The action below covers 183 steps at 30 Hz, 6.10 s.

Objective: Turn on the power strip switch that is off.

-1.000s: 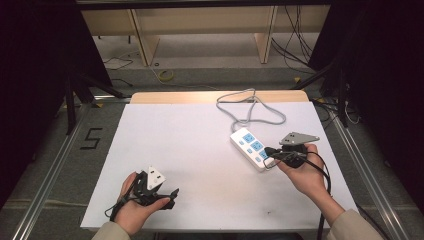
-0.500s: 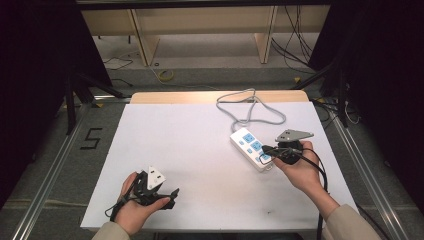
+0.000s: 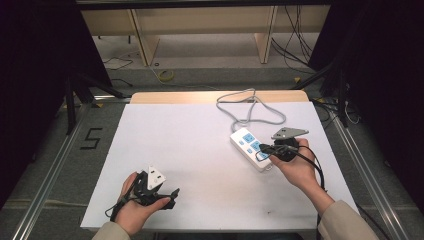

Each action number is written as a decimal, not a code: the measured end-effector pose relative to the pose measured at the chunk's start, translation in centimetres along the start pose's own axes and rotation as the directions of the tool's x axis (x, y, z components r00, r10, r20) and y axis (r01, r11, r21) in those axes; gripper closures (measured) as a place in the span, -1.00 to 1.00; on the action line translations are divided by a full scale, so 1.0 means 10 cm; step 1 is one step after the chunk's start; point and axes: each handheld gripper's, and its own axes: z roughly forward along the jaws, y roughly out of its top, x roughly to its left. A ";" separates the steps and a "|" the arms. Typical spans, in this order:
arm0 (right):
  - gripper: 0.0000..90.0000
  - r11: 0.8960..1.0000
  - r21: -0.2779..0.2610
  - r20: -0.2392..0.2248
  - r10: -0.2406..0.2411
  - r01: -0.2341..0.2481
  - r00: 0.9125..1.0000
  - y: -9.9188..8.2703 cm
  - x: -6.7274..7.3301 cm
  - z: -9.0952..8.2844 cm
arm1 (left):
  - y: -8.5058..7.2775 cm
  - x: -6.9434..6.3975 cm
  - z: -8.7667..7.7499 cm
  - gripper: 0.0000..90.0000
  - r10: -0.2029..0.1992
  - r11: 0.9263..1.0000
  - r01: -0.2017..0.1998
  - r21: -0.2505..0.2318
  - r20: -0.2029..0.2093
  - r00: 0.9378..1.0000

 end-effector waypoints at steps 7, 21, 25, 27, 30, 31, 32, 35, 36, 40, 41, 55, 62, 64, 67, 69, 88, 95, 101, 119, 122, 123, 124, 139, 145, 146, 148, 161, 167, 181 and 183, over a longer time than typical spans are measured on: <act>1.00 1.000 0.015 0.006 -0.008 0.007 1.000 0.02 -0.01 0.06 | 0.00 0.00 0.00 -0.73 -0.002 1.000 0.002 0.000 0.002 1.000; 1.00 1.000 0.028 0.004 0.005 -0.005 1.000 0.07 -0.03 0.13 | 0.00 -0.01 0.00 -0.73 -0.004 1.000 0.004 -0.004 0.002 1.000; 1.00 0.999 0.039 0.003 0.012 -0.012 1.000 0.08 -0.03 0.17 | 0.00 -0.01 0.00 -0.73 -0.005 1.000 0.005 -0.002 0.001 1.000; 1.00 0.999 0.048 0.002 0.016 -0.016 1.000 0.09 -0.02 0.17 | 0.00 -0.02 0.00 -0.72 -0.003 1.000 0.003 -0.002 0.003 1.000; 1.00 0.998 0.054 0.005 0.020 -0.020 1.000 0.09 -0.02 0.18 | 0.00 -0.02 0.00 -0.72 -0.005 1.000 0.005 -0.005 0.005 1.000; 1.00 0.998 0.054 0.005 0.020 -0.020 1.000 0.09 -0.02 0.18 | 0.01 -0.02 0.00 -0.72 -0.005 1.000 0.005 -0.004 0.005 1.000; 1.00 0.998 0.056 0.008 0.018 -0.018 1.000 0.09 -0.02 0.19 | 0.01 -0.02 0.00 -0.72 -0.006 1.000 0.006 -0.004 0.005 1.000; 1.00 0.998 0.062 0.009 0.018 -0.018 1.000 0.09 -0.02 0.20 | 0.01 -0.03 0.00 -0.71 -0.003 1.000 0.003 0.000 0.007 1.000; 1.00 0.998 0.065 0.007 0.018 -0.019 1.000 0.09 -0.02 0.21 | 0.01 -0.03 0.00 -0.71 -0.003 1.000 0.003 -0.001 0.007 1.000; 1.00 0.997 0.079 0.008 0.020 -0.020 1.000 0.12 -0.03 0.25 | 0.01 -0.02 0.01 -0.71 0.000 1.000 0.000 0.001 0.008 1.000; 1.00 0.996 0.084 0.007 0.018 -0.018 1.000 0.12 -0.03 0.26 | 0.01 -0.02 0.01 -0.71 0.000 1.000 0.000 0.001 0.007 1.000; 1.00 0.990 0.134 -0.011 0.039 -0.037 0.999 0.23 -0.06 0.38 | 0.02 -0.03 0.01 -0.71 -0.001 1.000 0.001 -0.005 0.008 1.000; 1.00 0.985 0.169 -0.017 0.049 -0.045 0.999 0.24 -0.08 0.45 | 0.02 -0.03 0.01 -0.71 0.000 1.000 0.000 -0.004 0.009 1.000; 1.00 0.982 0.182 -0.020 0.053 -0.048 0.998 0.24 -0.09 0.47 | 0.02 -0.03 0.01 -0.71 0.000 1.000 0.000 -0.004 0.009 1.000; 1.00 0.979 0.198 -0.021 0.060 -0.055 0.998 0.26 -0.10 0.51 | 0.02 -0.03 0.01 -0.71 0.000 1.000 0.000 -0.004 0.009 1.000; 1.00 0.977 0.205 -0.025 0.060 -0.053 0.998 0.26 -0.09 0.53 | 0.02 -0.03 0.01 -0.71 0.000 1.000 0.000 -0.004 0.009 1.000; 1.00 0.963 0.267 -0.026 0.047 -0.039 0.999 0.33 -0.05 0.65 | 0.02 -0.03 0.01 -0.70 0.000 1.000 0.000 -0.005 0.010 1.000; 1.00 0.957 0.287 -0.027 0.050 -0.040 0.998 0.32 -0.05 0.68 | 0.02 -0.03 0.01 -0.70 0.000 1.000 0.000 -0.005 0.011 1.000; 1.00 0.951 0.308 -0.019 0.035 -0.028 0.999 0.35 -0.04 0.69 | 0.02 -0.03 0.01 -0.70 0.000 1.000 0.000 -0.005 0.010 1.000; 1.00 0.935 0.354 -0.012 0.022 -0.016 1.000 0.39 -0.02 0.73 | 0.02 -0.04 0.01 -0.70 0.002 1.000 -0.002 -0.005 0.011 1.000; 1.00 0.934 0.357 -0.011 0.018 -0.013 1.000 0.40 -0.02 0.73 | 0.02 -0.04 0.01 -0.70 0.002 1.000 -0.001 -0.007 0.010 1.000; 1.00 0.932 0.363 -0.008 0.017 -0.013 1.000 0.40 -0.02 0.73 | 0.02 -0.04 0.01 -0.70 0.002 1.000 -0.002 -0.006 0.010 1.000; 1.00 0.931 0.366 -0.005 0.015 -0.012 1.000 0.41 -0.02 0.74 | 0.02 -0.04 0.01 -0.70 0.002 1.000 -0.002 -0.007 0.010 1.000; 1.00 0.911 0.413 0.014 -0.009 0.003 1.000 0.47 0.02 0.77 | 0.03 -0.05 0.02 -0.70 0.001 1.000 -0.001 -0.008 0.013 1.000; 1.00 0.911 0.413 0.004 0.009 -0.010 1.000 0.47 0.00 0.77 | 0.03 -0.05 0.02 -0.70 0.000 1.000 0.001 -0.008 0.014 1.000; 1.00 0.911 0.413 0.003 0.009 -0.009 1.000 0.47 0.00 0.77 | 0.03 -0.05 0.02 -0.70 -0.001 1.000 0.001 -0.009 0.014 1.000; 1.00 0.910 0.413 0.003 0.009 -0.009 1.000 0.47 0.00 0.77 | 0.02 -0.05 0.02 -0.70 0.000 1.000 0.000 -0.008 0.014 1.000; 1.00 0.904 0.428 0.012 0.002 -0.007 1.000 0.49 0.01 0.78 | 0.03 -0.05 0.02 -0.70 0.001 1.000 -0.001 -0.007 0.014 1.000; 1.00 0.899 0.437 0.016 0.003 -0.010 1.000 0.50 0.02 0.79 | 0.03 -0.05 0.02 -0.70 0.001 1.000 -0.001 -0.006 0.015 1.000; 1.00 0.895 0.446 0.022 -0.003 -0.007 1.000 0.51 0.03 0.80 | 0.03 -0.05 0.02 -0.69 0.003 1.000 -0.003 -0.004 0.015 1.000; 1.00 0.895 0.445 0.021 -0.005 -0.005 1.000 0.51 0.03 0.80 | 0.03 -0.05 0.02 -0.69 0.002 1.000 -0.002 -0.004 0.015 1.000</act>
